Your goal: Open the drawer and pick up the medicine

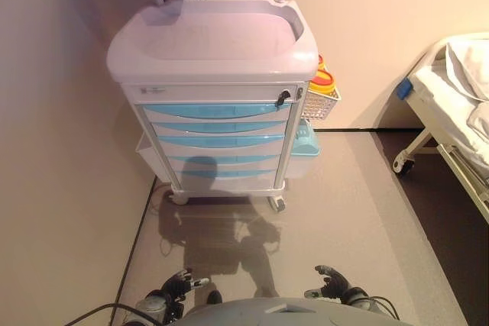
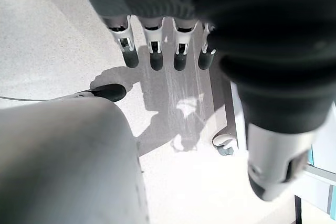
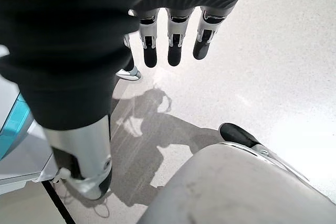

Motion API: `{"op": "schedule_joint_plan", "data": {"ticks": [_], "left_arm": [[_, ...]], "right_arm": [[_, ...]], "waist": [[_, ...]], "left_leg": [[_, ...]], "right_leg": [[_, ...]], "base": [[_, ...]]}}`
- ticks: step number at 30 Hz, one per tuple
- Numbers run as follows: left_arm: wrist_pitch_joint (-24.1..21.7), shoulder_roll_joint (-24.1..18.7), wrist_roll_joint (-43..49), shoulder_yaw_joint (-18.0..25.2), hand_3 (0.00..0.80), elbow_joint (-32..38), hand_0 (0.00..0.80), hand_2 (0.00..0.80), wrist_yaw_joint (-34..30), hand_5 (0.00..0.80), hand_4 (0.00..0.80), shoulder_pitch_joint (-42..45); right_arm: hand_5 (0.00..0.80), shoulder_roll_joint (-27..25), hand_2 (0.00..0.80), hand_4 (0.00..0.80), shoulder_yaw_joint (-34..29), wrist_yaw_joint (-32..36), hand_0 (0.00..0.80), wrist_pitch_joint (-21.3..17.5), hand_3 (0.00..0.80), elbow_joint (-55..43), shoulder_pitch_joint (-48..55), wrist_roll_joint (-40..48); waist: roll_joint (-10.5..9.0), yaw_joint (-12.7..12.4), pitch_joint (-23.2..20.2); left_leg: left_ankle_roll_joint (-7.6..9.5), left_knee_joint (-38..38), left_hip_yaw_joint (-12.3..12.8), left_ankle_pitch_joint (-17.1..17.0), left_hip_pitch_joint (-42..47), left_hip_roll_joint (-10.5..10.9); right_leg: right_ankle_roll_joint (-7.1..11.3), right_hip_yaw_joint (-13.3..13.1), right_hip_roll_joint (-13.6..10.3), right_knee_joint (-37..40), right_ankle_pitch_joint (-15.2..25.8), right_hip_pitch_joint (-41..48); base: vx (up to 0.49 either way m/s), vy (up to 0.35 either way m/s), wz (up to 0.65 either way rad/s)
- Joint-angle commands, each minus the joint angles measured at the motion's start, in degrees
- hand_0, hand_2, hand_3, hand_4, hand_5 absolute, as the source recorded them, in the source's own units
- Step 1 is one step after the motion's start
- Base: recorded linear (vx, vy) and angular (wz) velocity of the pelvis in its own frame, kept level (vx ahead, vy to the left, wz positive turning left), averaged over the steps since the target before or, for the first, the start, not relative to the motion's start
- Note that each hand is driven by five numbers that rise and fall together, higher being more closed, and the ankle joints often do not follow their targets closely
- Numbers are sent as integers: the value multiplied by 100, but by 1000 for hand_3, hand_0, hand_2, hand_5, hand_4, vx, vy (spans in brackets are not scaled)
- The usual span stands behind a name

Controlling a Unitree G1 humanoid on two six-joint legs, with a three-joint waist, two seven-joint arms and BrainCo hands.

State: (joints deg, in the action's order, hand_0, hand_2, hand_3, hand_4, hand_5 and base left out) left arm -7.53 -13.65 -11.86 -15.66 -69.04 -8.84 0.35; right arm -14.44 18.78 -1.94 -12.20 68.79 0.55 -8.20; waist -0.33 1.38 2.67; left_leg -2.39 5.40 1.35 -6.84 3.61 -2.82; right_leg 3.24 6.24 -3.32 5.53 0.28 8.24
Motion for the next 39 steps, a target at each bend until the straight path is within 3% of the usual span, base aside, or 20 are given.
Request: {"op": "schedule_joint_plan", "data": {"ticks": [1,9,13,17,23,27,33,39], "left_arm": [[-200,128,-135,127,0,-208,0,0,-158,0,0,-463],[-87,138,-428,147,0,-211,0,0,-133,0,0,-456],[-37,136,-656,425,0,-290,0,0,248,0,0,-416],[-70,75,-745,676,0,-328,0,0,227,0,0,-355],[-323,67,-1590,672,0,-135,0,0,229,0,0,-505],[-504,63,-2058,677,0,145,0,0,228,0,0,-787],[-844,-28,-2364,597,0,761,0,0,378,0,0,-1478],[-1175,-212,-2724,542,0,1049,0,0,453,0,0,-2105]], "right_arm": [[0,32,0,0,-84,35,0,-88,0,65,-417,-36],[0,5,0,0,-103,64,0,-134,0,23,-430,52],[0,61,0,0,-148,71,0,-128,0,31,-361,117],[0,82,0,0,-173,2,0,-104,0,22,-258,179],[0,-104,0,0,-177,-68,0,-63,0,-73,-268,247],[0,-223,0,0,-155,-36,0,-172,0,-169,-383,238],[0,-367,0,0,102,-150,0,-194,0,-460,-809,482],[0,-498,0,0,236,-220,0,-153,0,-700,-1095,845]], "waist": [[-111,-81,334],[-93,-85,364],[-105,-101,379],[-67,-85,437],[90,54,756],[95,147,1108],[-93,220,1810],[-388,367,2189]], "left_leg": [[411,-39,-23,1062,300,635],[427,-39,-39,1058,316,644],[448,-39,-77,1068,343,679],[472,-39,-40,1053,328,711],[559,-139,111,1041,64,740],[625,-398,241,1087,-301,764],[671,-1318,584,1199,-1312,752],[744,-2364,837,1565,-2104,633]], "right_leg": [[130,68,161,-158,-20,-203],[122,83,149,-207,-50,-196],[125,77,121,-231,-64,-177],[138,67,64,-302,-61,-255],[150,-30,-44,-590,-57,-738],[155,-205,-80,-849,-41,-1191],[148,-508,-84,-1335,52,-2084],[128,-749,-89,-1660,155,-2733]], "base": [[0,0,0],[6,0,0],[70,-19,0],[74,0,-1],[14,86,-13],[-60,88,-29],[-142,42,-24],[-74,23,-29]]}}
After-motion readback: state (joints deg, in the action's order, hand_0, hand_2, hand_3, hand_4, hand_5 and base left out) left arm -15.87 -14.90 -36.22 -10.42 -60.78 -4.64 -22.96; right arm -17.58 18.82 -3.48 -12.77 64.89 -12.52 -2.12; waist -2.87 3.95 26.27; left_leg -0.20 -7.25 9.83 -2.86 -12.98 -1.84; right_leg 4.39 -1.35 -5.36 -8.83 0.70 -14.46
